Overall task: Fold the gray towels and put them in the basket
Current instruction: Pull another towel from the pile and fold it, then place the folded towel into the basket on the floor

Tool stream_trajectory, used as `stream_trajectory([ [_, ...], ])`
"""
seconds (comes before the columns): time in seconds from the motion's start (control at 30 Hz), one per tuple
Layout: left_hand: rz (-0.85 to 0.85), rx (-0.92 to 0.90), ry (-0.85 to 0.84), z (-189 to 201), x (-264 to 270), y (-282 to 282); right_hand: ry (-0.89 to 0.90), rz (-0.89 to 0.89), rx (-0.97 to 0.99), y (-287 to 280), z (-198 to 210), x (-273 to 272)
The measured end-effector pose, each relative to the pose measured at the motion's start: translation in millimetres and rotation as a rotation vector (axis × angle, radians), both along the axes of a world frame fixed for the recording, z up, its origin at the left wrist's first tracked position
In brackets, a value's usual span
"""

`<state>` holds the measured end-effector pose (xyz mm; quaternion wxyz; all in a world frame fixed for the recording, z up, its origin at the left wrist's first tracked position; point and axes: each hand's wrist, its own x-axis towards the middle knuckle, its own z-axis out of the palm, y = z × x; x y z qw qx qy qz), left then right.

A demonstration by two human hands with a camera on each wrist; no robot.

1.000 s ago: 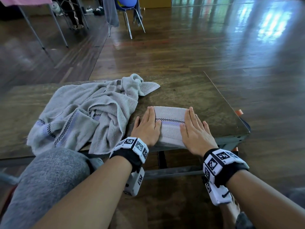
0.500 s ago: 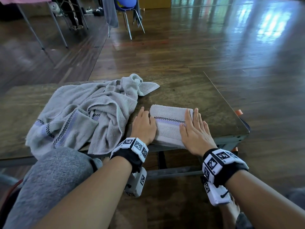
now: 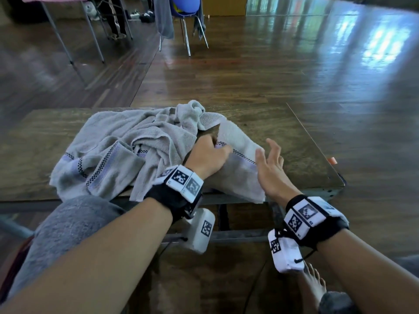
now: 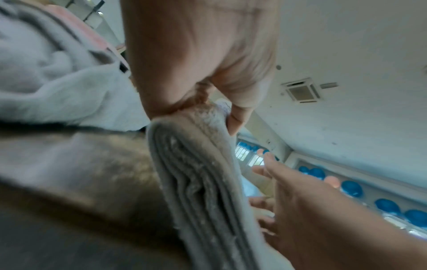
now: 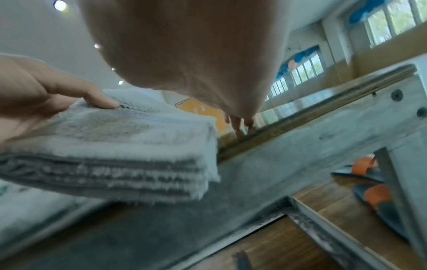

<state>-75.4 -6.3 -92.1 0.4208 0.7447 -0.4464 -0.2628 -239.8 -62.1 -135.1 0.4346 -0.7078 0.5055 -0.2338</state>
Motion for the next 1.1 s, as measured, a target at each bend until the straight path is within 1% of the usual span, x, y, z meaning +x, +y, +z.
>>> stream_trajectory([
  [0.07,-0.001,-0.05,0.044,31,3,5,-0.088,-0.002,0.052,0,19,4],
  [0.17,0.011,-0.083,0.137,77,16,24,-0.138,0.014,0.1,4,49,20],
  [0.23,0.031,-0.127,0.185,102,30,44,-0.26,0.013,0.132,12,76,37],
  [0.3,0.067,-0.173,0.225,121,47,70,-0.378,0.054,0.135,26,104,54],
  [0.4,0.186,-0.274,0.24,139,81,115,-0.409,0.171,-0.003,51,146,87],
  [0.53,0.372,-0.395,0.27,138,132,192,-0.343,0.453,-0.164,101,192,148],
  [0.6,0.463,-0.442,0.288,129,154,236,-0.279,0.584,-0.212,130,204,186],
  [0.67,0.567,-0.485,0.306,114,172,281,-0.2,0.684,-0.257,161,208,228],
  [0.73,0.697,-0.486,0.333,93,189,322,-0.135,0.77,-0.286,193,201,269],
  [0.8,0.807,-0.49,0.406,64,206,359,-0.072,0.856,-0.325,222,182,308],
  [0.87,0.881,-0.411,0.439,26,219,390,0.046,0.93,-0.358,249,152,341],
  [0.93,0.976,-0.301,0.454,-18,225,412,0.195,1.002,-0.332,270,112,370],
  [0.97,1.042,-0.266,0.487,-40,226,419,0.26,1.041,-0.318,278,90,383],
  [1.03,1.175,-0.198,0.532,-83,221,429,0.378,1.104,-0.266,289,45,403],
  [1.1,1.199,-0.121,0.584,-125,213,431,0.51,1.152,-0.18,293,1,417],
])
